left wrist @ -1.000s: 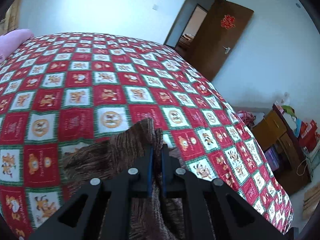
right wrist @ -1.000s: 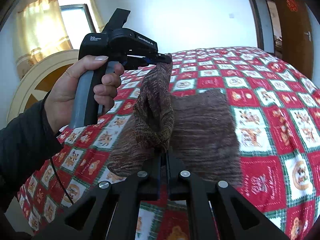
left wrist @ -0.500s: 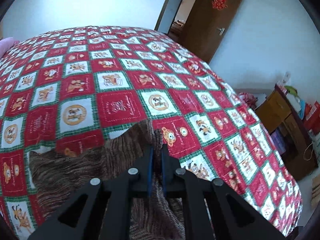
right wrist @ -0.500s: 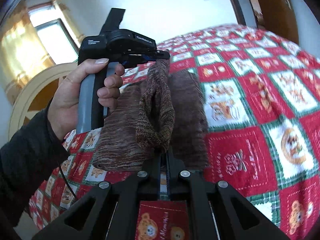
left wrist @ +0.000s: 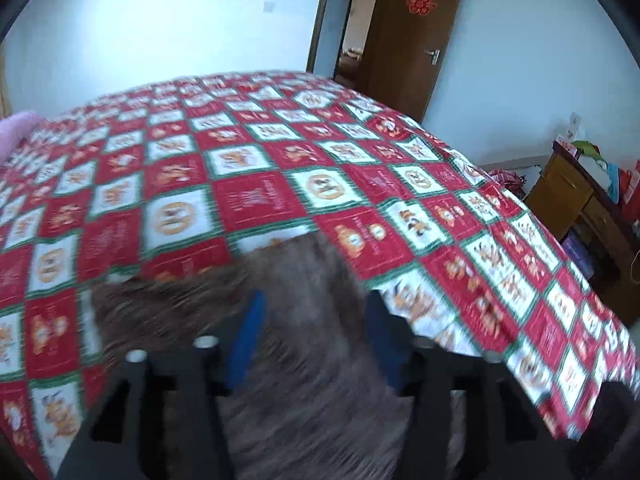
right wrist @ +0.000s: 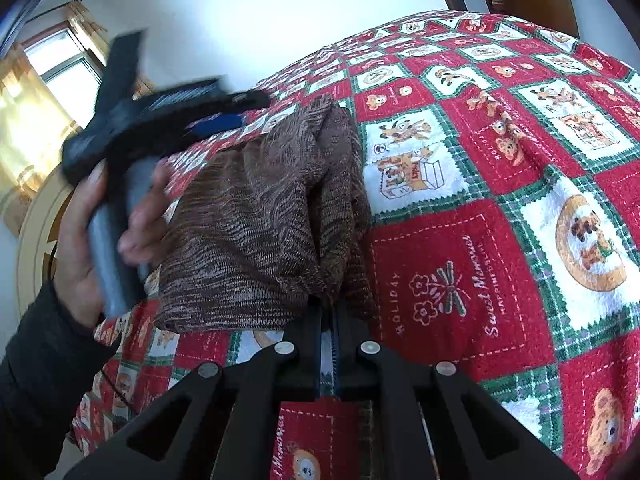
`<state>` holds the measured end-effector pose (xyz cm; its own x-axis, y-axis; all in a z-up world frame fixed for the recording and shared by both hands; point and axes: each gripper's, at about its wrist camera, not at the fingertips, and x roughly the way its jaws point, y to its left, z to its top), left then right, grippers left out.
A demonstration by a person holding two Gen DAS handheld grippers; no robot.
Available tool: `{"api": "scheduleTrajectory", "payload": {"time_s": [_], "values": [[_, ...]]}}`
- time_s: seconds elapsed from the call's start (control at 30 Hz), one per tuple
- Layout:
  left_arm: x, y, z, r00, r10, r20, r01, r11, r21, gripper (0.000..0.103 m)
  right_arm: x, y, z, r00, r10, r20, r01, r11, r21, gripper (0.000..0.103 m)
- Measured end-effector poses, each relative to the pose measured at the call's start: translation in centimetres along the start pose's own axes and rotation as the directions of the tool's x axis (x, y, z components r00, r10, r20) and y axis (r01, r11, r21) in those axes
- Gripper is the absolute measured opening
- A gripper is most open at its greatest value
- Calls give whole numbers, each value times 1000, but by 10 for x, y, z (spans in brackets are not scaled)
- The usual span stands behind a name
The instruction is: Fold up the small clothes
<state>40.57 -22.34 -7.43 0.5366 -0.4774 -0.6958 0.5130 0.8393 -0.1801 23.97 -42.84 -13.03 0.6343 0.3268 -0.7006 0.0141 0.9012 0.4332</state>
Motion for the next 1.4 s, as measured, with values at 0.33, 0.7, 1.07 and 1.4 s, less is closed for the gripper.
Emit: {"api": "scheduleTrajectory", "payload": {"time_s": [0.33, 0.7, 1.07, 1.4], "values": [[-44, 39, -87, 985, 166, 42, -168, 984, 54, 80, -38, 20, 18, 982, -119, 149, 133, 987, -88, 63], [-35, 41, -103, 995, 99, 30, -99, 995, 4, 100, 74, 41, 111, 984, -176, -15, 173, 977, -126, 6], [-18, 51, -111, 995, 60, -80, -65, 997, -52, 103, 82, 19, 105, 961, -277, -17, 274, 957, -91, 4], [-21, 48, -115, 994, 79, -73, -83, 995, -47, 103, 84, 77, 134, 995, -96, 28, 100, 962, -255, 25]]}}
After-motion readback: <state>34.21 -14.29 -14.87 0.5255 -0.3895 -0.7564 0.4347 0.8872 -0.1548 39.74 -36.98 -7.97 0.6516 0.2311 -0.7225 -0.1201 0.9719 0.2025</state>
